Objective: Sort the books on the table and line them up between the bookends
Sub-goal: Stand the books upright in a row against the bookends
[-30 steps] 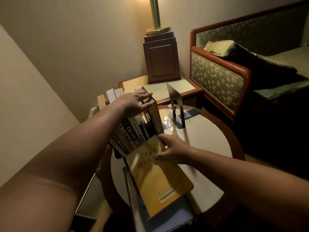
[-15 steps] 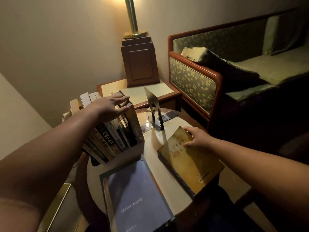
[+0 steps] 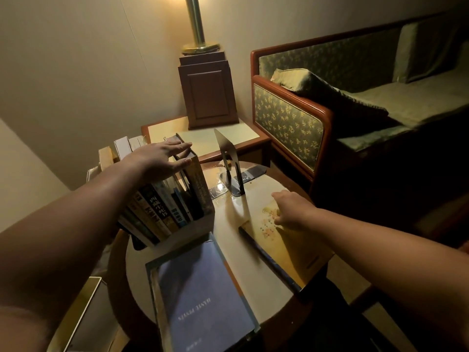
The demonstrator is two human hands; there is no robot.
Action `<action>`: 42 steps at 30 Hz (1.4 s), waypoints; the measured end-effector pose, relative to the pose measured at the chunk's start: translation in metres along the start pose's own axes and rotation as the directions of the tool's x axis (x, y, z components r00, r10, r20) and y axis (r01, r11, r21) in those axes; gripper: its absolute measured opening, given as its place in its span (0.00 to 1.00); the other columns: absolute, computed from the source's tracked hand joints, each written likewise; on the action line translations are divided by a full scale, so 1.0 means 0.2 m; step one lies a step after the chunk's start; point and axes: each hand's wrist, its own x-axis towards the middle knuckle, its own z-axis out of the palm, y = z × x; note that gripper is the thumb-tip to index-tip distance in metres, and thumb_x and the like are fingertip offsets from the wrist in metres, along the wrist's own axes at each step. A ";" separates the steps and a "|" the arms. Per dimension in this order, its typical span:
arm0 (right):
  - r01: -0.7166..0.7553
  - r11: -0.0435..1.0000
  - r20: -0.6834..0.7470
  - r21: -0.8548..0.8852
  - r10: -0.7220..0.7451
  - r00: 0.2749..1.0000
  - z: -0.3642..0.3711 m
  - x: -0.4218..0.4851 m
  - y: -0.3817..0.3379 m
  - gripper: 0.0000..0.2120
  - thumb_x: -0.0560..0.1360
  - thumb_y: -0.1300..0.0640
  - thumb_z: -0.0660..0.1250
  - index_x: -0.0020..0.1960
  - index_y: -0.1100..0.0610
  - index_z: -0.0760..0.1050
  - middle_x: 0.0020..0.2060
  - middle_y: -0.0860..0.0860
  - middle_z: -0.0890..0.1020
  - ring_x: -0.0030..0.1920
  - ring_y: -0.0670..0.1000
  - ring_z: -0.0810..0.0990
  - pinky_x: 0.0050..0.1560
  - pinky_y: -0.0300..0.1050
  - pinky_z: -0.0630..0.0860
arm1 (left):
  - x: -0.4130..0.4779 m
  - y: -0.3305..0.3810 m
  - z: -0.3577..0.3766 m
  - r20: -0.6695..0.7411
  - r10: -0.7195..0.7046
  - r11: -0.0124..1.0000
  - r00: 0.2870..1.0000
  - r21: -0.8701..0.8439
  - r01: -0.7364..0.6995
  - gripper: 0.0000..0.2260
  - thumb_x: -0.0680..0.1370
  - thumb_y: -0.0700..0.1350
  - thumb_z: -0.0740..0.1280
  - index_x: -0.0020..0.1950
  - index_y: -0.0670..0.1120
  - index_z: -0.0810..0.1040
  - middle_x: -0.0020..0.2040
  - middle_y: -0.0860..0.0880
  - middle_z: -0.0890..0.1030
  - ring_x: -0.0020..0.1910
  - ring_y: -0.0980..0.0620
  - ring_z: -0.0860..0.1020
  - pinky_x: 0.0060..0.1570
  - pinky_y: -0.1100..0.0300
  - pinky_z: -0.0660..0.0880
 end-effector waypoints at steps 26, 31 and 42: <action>0.194 0.963 0.096 -0.188 -0.178 0.979 -0.12 -0.15 -0.45 0.14 0.73 0.64 0.71 0.58 0.61 0.79 0.41 0.53 0.75 0.39 0.52 0.77 0.39 0.44 0.76 | -0.06 0.04 -0.02 -0.010 -0.009 1.000 1.000 0.012 0.009 0.27 0.80 0.65 0.53 0.78 0.64 0.51 0.81 0.52 0.52 0.79 0.45 0.55 0.73 0.44 0.60; 0.267 0.964 -0.135 -0.015 -0.267 0.954 -0.29 -0.15 -0.47 0.17 0.76 0.66 0.65 0.64 0.57 0.75 0.48 0.55 0.80 0.41 0.50 0.74 0.38 0.42 0.71 | -0.04 0.02 -0.01 0.007 -0.014 1.000 1.000 0.013 0.014 0.27 0.80 0.66 0.52 0.78 0.66 0.50 0.81 0.53 0.52 0.79 0.45 0.55 0.74 0.43 0.61; 0.470 0.849 -0.569 0.242 -0.268 0.777 -0.51 -0.16 -0.46 0.20 0.74 0.62 0.72 0.63 0.59 0.71 0.49 0.56 0.83 0.47 0.53 0.84 0.44 0.44 0.83 | -0.04 0.03 -0.03 0.023 -0.017 1.000 1.000 0.001 0.017 0.27 0.81 0.64 0.54 0.78 0.65 0.50 0.81 0.52 0.51 0.79 0.45 0.54 0.73 0.44 0.61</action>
